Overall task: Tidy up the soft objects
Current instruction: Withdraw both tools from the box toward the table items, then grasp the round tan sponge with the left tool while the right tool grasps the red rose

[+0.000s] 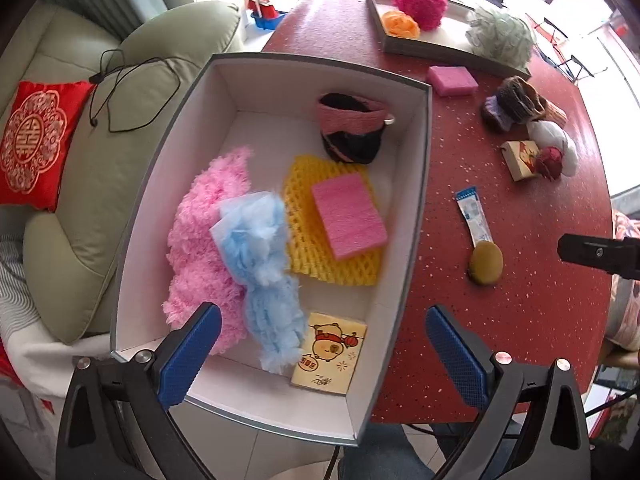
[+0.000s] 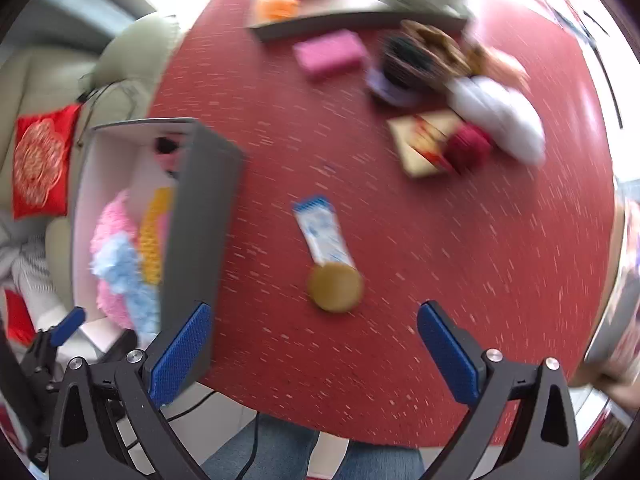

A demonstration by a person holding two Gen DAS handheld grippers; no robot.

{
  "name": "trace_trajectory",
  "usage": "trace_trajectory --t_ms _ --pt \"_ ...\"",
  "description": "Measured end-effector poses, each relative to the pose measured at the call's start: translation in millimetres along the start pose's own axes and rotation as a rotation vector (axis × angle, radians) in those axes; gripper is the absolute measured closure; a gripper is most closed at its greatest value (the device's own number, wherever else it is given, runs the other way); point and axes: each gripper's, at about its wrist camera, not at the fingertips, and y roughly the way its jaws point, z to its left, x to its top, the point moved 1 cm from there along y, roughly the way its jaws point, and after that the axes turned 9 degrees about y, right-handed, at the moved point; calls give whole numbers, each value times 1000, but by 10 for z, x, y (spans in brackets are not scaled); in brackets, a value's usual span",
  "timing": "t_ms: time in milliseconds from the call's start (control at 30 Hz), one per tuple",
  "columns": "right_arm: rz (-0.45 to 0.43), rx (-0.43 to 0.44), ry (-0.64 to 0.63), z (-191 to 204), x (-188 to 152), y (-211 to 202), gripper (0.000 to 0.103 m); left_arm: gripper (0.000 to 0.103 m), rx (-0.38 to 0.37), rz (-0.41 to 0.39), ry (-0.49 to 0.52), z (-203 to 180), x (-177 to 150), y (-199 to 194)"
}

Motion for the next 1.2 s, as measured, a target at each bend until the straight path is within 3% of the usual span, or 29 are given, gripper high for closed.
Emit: trace_trajectory --t_ms 233,433,567,833,1000,1200 --pt "88 -9 294 -1087 -436 272 0 0 -26 23 183 -677 177 10" --pt "115 -4 357 -1477 -655 377 0 0 -77 68 270 -1325 369 202" --pt "115 -10 358 -1619 -737 400 0 0 -53 132 254 -1611 434 583" --pt "139 -39 363 -2087 -937 504 0 0 31 176 171 -1843 478 1182" --pt "47 -29 319 -2139 -634 417 0 0 17 171 79 -1826 510 1299" --pt "-89 42 233 -1963 136 285 0 0 -21 158 27 -1805 588 1318"
